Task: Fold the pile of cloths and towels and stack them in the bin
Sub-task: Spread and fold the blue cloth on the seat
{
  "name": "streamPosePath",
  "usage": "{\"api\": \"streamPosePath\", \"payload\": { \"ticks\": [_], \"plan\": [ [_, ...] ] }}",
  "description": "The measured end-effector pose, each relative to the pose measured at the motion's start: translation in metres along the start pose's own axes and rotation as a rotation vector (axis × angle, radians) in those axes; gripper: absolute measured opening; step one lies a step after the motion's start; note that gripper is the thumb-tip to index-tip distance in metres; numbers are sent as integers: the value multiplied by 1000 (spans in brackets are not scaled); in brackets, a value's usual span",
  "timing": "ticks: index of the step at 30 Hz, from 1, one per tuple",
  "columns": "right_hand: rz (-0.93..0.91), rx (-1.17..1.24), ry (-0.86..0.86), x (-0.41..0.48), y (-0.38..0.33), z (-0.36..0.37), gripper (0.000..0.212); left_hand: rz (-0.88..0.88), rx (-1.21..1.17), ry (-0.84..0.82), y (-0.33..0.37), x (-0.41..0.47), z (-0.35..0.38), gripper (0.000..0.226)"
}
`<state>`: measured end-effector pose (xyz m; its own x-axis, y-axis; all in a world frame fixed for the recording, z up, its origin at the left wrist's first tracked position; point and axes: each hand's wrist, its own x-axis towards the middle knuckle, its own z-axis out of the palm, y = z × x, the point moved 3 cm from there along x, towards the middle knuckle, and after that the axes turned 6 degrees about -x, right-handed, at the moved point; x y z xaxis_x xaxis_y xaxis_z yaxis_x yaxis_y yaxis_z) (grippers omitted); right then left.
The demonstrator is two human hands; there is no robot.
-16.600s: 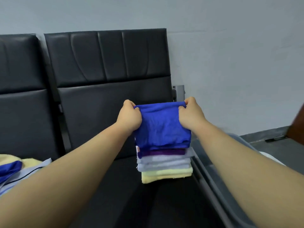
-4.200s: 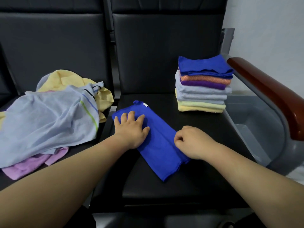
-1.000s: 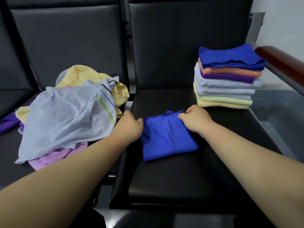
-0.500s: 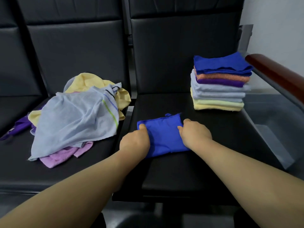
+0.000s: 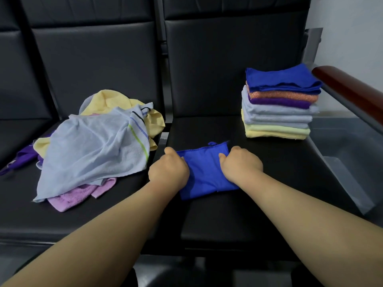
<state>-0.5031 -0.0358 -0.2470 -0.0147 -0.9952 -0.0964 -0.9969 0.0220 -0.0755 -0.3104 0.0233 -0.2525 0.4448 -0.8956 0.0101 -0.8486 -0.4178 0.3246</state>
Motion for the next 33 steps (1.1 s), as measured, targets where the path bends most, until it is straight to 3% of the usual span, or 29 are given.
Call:
{"api": "streamPosePath", "payload": {
  "ticks": [3,7,11,15,21,26,33],
  "plan": [
    [42,80,-78,9,-6,4,46,-128,-33,-73,-6,8,1,46],
    [-2,123,-131,14,-10,4,38,-105,-89,-132,13,3,10,37],
    [-57,348,1,10,0,-7,25,-37,-397,27,17,7,2,14],
    [-55,556,153,6,13,-37,24,71,-720,168,29,5,-27,19],
    [-63,627,347,18,52,-108,24,232,-726,214,98,31,-79,20],
    [9,573,403,48,97,-164,26,324,-677,175,177,59,-108,22],
    [83,538,412,110,147,-211,35,315,-644,80,266,112,-116,25]
  ]
}}
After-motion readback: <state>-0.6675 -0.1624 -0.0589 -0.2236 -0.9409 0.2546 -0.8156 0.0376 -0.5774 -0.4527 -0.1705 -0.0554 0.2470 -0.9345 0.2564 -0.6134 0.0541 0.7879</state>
